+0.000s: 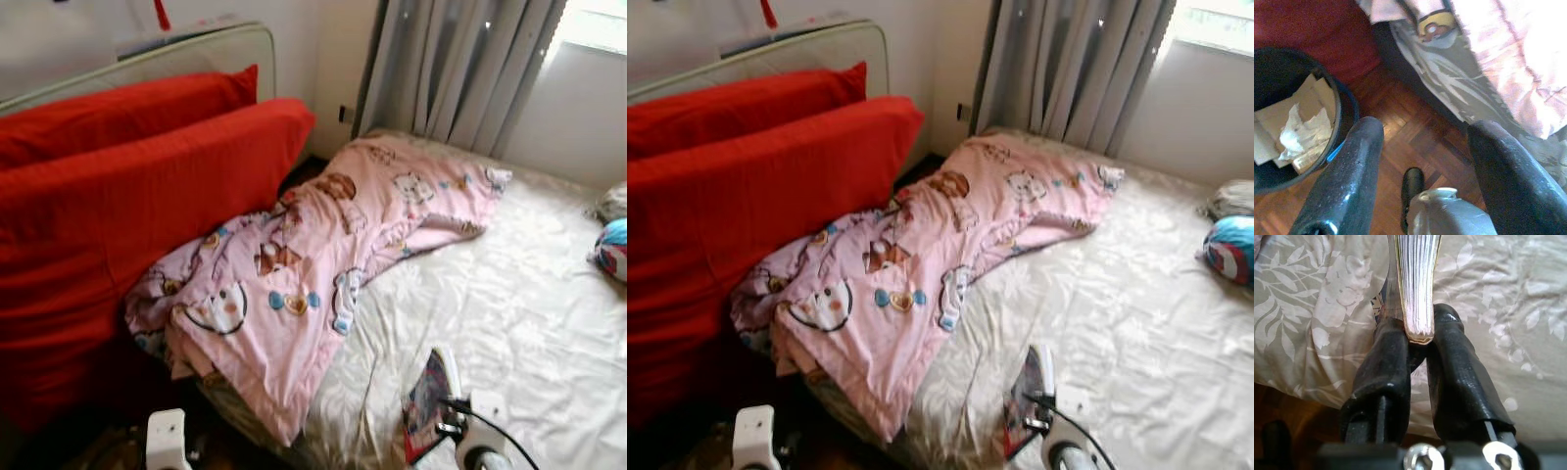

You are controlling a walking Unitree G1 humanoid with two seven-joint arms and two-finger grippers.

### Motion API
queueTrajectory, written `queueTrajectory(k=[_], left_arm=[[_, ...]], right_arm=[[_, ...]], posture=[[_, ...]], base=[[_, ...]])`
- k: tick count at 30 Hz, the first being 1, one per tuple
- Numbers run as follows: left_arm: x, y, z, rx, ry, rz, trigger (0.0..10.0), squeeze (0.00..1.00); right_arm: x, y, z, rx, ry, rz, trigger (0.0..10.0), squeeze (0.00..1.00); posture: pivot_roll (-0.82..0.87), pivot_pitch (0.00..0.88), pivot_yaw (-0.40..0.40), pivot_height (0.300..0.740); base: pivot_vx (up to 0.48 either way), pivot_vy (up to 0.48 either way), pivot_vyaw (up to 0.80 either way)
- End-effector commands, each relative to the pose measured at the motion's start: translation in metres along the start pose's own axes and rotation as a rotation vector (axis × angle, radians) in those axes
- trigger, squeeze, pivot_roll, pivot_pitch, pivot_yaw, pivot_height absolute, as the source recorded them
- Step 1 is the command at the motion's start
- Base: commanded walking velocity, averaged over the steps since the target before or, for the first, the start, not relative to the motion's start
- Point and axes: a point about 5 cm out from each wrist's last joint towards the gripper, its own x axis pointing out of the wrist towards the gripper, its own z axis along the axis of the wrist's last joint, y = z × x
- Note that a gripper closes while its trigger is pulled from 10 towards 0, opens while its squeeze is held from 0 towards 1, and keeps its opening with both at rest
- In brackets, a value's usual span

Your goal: Clean up the room

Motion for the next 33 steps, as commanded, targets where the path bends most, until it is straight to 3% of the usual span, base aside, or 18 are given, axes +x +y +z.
queueTrajectory(k=[1, 14, 19, 26, 33], left_arm=[[-0.007, 0.0045, -0.0215, -0.028, 0.104, -0.092, 10.0, 0.0], [-0.0066, 0.0045, -0.0199, -0.024, 0.091, -0.094, 10.0, 0.0], [-0.0067, 0.005, -0.0201, -0.013, 0.093, -0.092, 10.0, 0.0], [-0.0067, 0.0052, -0.0202, -0.019, 0.093, -0.089, 10.0, 0.0], [-0.0065, 0.0043, -0.0196, -0.017, 0.089, -0.09, 10.0, 0.0]], right_arm=[[0.0017, 0.0094, 0.0789, 0.015, -0.448, -0.011, 10.0, 0.0], [0.002, 0.0072, 0.0787, 0.033, -0.442, -0.018, 10.0, 0.0], [0.002, 0.0077, 0.0795, 0.034, -0.445, -0.016, 10.0, 0.0], [0.0021, 0.008, 0.0802, 0.032, -0.446, -0.014, 10.0, 0.0], [0.0023, 0.0085, 0.0814, 0.031, -0.449, -0.012, 10.0, 0.0]], posture=[[0.09, 0.0, -0.091, 0.74], [0.09, 0.0, -0.094, 0.74], [0.09, 0.0, -0.094, 0.74], [0.09, 0.0, -0.096, 0.74], [0.09, 0.0, -0.098, 0.74]], base=[[0.0, 0.0, -0.59], [0.0, 0.0, -0.77], [0.0, -0.48, -0.77], [0.0, 0.0, -0.77], [0.0, -0.411, -0.77]])
